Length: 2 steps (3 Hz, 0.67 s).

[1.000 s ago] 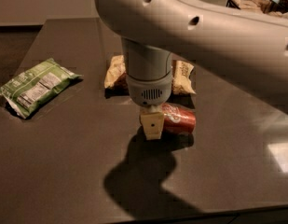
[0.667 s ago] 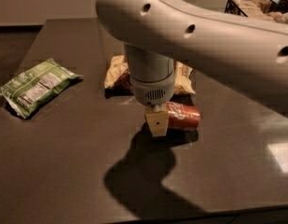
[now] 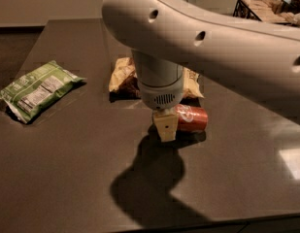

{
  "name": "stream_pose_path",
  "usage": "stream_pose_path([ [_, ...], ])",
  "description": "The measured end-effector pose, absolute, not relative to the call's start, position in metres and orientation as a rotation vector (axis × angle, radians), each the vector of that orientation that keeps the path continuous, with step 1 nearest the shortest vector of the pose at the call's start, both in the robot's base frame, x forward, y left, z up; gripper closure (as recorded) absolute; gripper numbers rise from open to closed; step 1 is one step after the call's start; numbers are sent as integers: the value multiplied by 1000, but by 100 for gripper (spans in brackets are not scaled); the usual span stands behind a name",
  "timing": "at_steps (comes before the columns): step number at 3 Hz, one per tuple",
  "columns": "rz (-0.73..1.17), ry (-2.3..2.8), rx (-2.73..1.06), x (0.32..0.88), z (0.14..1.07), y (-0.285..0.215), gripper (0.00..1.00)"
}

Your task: Knock coke can over

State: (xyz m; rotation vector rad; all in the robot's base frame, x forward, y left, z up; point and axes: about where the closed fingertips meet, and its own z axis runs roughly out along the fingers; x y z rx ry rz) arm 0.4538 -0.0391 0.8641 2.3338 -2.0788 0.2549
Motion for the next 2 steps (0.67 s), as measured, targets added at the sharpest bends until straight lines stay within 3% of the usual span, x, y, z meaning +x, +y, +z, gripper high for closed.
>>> stream_pose_path([
  [1,260,-2086,2342,455,865,-38,0],
  [2,260,-2086,2342,455,865,-38,0],
])
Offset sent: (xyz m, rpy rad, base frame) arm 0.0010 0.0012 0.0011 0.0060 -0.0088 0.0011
